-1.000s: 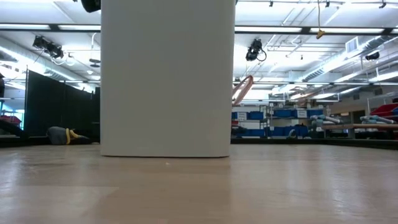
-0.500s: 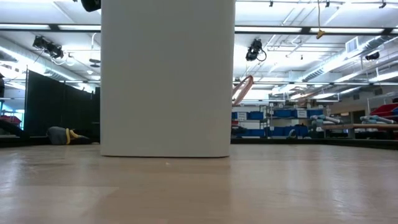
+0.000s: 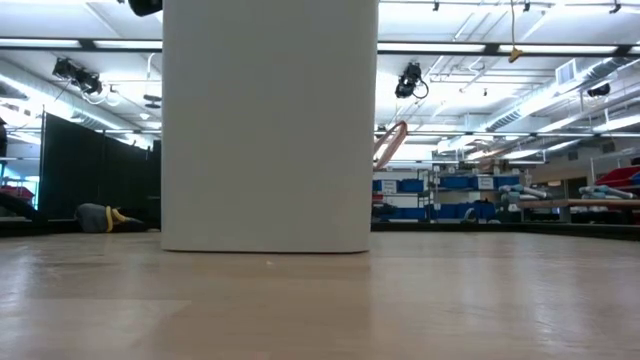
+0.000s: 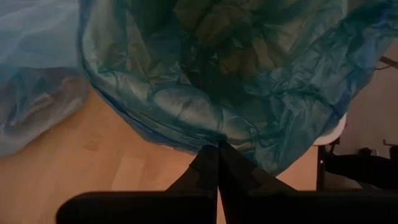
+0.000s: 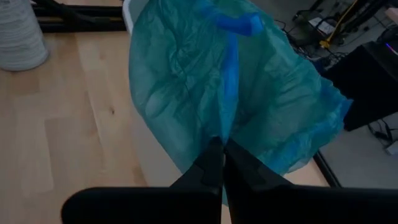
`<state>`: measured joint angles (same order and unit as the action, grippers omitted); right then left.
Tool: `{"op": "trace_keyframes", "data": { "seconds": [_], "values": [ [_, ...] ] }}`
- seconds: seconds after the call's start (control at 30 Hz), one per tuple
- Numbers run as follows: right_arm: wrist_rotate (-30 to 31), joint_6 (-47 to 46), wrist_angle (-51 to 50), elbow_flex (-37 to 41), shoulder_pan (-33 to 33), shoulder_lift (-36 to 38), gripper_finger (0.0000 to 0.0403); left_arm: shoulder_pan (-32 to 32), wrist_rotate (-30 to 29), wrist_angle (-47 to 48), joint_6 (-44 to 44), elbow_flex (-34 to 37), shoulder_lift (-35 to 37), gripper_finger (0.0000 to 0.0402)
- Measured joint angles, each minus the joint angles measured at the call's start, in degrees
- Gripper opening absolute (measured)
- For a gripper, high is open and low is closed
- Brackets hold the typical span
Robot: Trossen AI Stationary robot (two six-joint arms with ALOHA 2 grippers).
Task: Place trash/remove bag and relplace
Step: Insert the green plastic trash bag into the trash bin
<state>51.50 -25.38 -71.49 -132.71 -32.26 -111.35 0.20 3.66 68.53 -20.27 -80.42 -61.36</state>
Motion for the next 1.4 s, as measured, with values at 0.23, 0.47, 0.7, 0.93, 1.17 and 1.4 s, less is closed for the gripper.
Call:
{"op": "trace_keyframes", "data": {
  "seconds": [0.23, 0.47, 0.7, 0.93, 1.17, 1.4],
  "values": [
    [1.9, -2.1, -0.7, 1.2, -1.6, -0.2, 0.0, -2.1, 0.0, 0.0, -1.7, 0.0, 0.2, 0.0008],
    [3.1, -6.0, -3.7, 1.2, -2.6, -0.2, 0.0, -3.7, -0.3, -0.1, -2.9, 0.0, 0.2, 0.0008],
    [2.8, -10.6, -6.0, 3.7, -2.5, -0.2, 0.0, -5.4, -0.6, -3.8, -4.2, 0.0, 0.2, 0.0008],
    [3.4, -10.6, -4.2, 6.1, -2.3, -0.2, 0.0, -8.3, -0.1, -5.4, -7.4, 0.0, 0.2, 0.0008],
    [3.8, -10.0, -4.3, 6.1, -1.6, -0.2, 0.0001, -12.6, 0.3, -4.4, -10.0, 0.0, 0.2, 0.0008],
    [0.1, -9.0, -4.3, 4.6, 0.5, 0.1, 0.0047, -13.0, -3.2, -4.5, -8.6, 0.0, 0.2, 0.0008]
  ]
}}
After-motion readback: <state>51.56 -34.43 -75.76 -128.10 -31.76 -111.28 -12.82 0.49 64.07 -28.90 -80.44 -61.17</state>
